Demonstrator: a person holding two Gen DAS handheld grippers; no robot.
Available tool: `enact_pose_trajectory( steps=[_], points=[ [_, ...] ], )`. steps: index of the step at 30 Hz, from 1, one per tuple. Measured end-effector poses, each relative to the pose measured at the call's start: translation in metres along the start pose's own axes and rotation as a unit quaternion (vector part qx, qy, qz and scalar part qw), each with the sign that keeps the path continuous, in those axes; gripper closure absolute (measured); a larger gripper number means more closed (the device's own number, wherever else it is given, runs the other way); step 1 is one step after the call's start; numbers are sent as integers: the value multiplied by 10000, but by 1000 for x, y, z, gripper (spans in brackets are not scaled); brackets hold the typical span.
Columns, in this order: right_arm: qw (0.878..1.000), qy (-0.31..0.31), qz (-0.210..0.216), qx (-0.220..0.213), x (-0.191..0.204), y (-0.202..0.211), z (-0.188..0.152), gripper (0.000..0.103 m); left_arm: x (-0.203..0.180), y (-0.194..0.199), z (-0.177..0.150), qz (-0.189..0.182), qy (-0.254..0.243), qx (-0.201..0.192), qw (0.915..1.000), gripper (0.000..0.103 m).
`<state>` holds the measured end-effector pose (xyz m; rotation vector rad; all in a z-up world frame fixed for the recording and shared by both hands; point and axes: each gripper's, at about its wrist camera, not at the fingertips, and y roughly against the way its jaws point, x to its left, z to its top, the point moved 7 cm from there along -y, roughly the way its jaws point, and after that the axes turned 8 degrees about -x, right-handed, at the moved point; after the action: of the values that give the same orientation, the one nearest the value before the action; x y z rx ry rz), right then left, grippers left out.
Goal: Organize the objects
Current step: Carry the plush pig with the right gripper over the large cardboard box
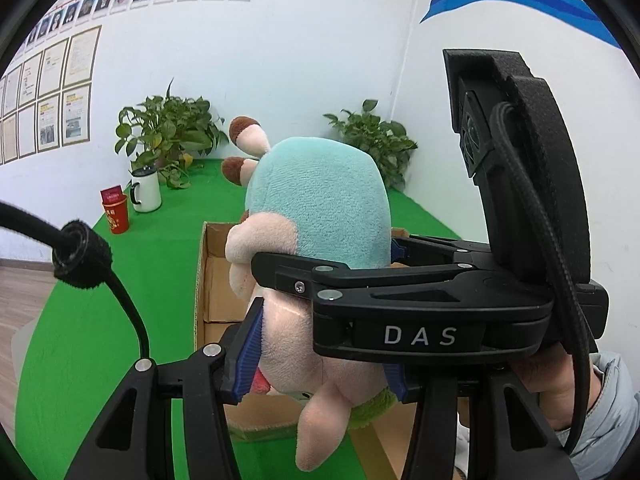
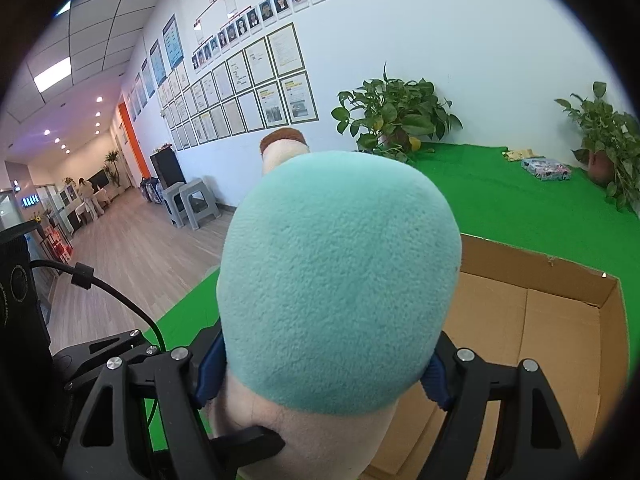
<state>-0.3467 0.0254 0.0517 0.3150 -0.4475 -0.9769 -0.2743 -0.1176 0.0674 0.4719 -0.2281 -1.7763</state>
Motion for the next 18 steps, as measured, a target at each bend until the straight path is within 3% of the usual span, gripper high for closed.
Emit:
enact_pose_trajectory(
  steps=[12,18],
  points=[
    [9975,-322,271,574,-30,-57,-27,26,52,-77,-40,203,355,662,9970,54],
    [9912,-583,452,1103,-38,-90,-59,26,75,-89,-88,312,640,1252,9896,54]
  ],
)
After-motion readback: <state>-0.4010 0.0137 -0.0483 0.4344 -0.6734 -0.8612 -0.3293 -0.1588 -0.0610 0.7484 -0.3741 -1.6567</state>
